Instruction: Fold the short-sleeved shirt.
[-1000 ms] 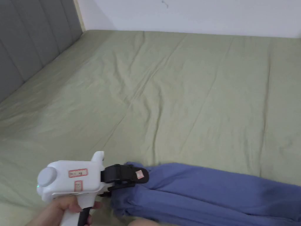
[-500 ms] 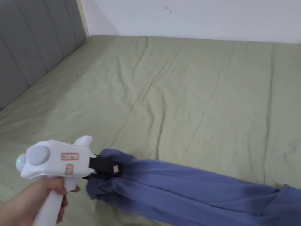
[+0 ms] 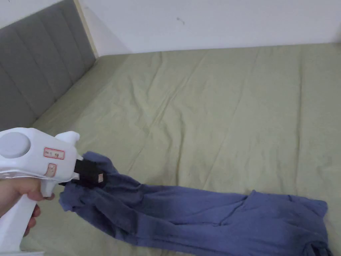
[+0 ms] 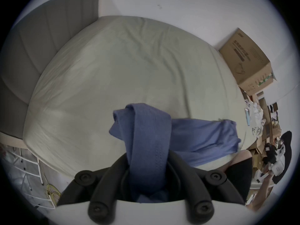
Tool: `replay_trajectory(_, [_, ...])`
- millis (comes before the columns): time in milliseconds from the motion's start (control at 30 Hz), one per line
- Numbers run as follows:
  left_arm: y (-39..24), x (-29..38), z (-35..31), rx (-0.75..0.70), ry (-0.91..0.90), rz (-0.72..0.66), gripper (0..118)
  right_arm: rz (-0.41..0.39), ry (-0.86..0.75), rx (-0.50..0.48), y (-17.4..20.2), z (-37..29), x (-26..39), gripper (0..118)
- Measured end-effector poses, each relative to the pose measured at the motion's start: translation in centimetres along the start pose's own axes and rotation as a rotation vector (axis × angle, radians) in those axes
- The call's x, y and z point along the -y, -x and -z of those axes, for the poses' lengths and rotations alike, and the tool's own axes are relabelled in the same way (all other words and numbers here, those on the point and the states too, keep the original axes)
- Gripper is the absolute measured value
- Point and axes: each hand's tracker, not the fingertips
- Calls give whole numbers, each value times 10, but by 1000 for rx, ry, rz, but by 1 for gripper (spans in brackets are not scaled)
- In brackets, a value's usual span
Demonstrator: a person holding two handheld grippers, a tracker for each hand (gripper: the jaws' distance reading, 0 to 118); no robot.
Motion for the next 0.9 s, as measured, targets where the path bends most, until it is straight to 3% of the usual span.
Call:
replay_trajectory(200, [-100,5,61,27,116,179,9,-2,-32,-27,19,-2,-12,0])
replay_trajectory(400, [-132,8,151,-30,189,134,12,2,-56,-8,15,-19,-4,0])
replay_trajectory(433, [-136,13,157,-5,197,128,20,5,-55,-2,11,-22,-1,0])
replay_trajectory(533, [-156,25,161,138,225,97,59,21,-40,4,7,-24,5,0])
replay_trajectory(700, [-152,19,99,243,87,105,64,41,-21,-7,4,-25,14,0])
replay_trajectory(767, [-145,18,69,227,-15,52,61,39,-17,-14,7,-24,15,0])
replay_trajectory(800, [-139,18,62,178,-42,31,54,42,-15,-21,8,-22,16,0])
replay_trajectory(867, [-137,22,68,68,-24,87,2,47,-14,-31,10,-22,18,0])
replay_trajectory(900, [-141,26,78,8,6,129,1,46,-12,-37,12,-20,18,0])
